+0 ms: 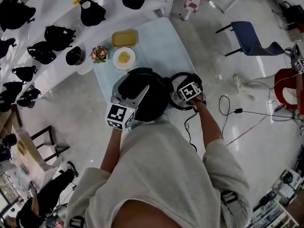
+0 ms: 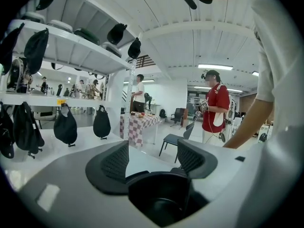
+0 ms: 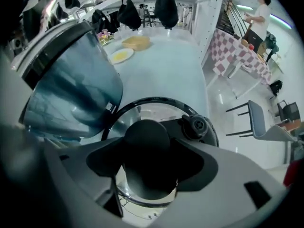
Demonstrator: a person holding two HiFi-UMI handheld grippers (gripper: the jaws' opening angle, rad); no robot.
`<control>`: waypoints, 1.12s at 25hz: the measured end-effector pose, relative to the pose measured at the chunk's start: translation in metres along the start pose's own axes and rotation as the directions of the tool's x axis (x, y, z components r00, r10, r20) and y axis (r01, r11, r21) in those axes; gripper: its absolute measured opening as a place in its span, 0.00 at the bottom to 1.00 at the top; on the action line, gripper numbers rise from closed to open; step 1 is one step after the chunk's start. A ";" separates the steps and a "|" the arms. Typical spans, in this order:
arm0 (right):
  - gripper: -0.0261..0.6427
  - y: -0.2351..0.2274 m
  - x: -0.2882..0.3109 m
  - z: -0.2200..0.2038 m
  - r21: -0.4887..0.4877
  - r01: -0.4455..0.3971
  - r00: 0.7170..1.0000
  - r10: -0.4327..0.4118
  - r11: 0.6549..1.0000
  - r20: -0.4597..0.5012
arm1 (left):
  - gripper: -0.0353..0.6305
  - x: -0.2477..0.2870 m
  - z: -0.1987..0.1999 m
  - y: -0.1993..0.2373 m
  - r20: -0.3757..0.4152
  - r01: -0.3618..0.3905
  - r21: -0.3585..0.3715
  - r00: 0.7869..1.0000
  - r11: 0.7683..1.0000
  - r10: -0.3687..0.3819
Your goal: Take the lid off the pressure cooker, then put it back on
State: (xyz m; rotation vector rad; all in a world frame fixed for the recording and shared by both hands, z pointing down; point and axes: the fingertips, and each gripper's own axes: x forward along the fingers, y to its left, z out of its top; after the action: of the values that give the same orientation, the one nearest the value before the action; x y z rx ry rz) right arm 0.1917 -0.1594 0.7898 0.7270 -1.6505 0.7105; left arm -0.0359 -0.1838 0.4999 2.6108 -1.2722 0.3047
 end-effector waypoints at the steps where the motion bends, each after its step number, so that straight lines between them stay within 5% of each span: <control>1: 0.51 0.001 0.000 0.001 -0.002 0.001 1.000 -0.001 1.000 0.007 | 0.52 -0.001 -0.001 0.002 0.000 -0.005 -0.001 1.000 1.000 0.005; 18: 0.46 0.004 0.000 0.000 -0.060 -0.022 1.000 0.022 0.998 0.002 | 0.52 -0.008 -0.001 0.008 -0.004 -0.012 -0.005 1.000 1.000 0.012; 28: 0.45 0.014 0.004 -0.003 -0.234 -0.075 0.993 0.051 0.969 -0.106 | 0.52 -0.006 -0.004 0.004 -0.007 0.006 -0.006 1.000 1.000 -0.006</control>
State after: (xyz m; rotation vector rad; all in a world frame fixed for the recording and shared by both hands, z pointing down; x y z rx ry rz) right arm 0.1818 -0.1492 0.7934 0.4623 -1.6392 0.5714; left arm -0.0426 -0.1805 0.5022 2.6057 -1.2602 0.3080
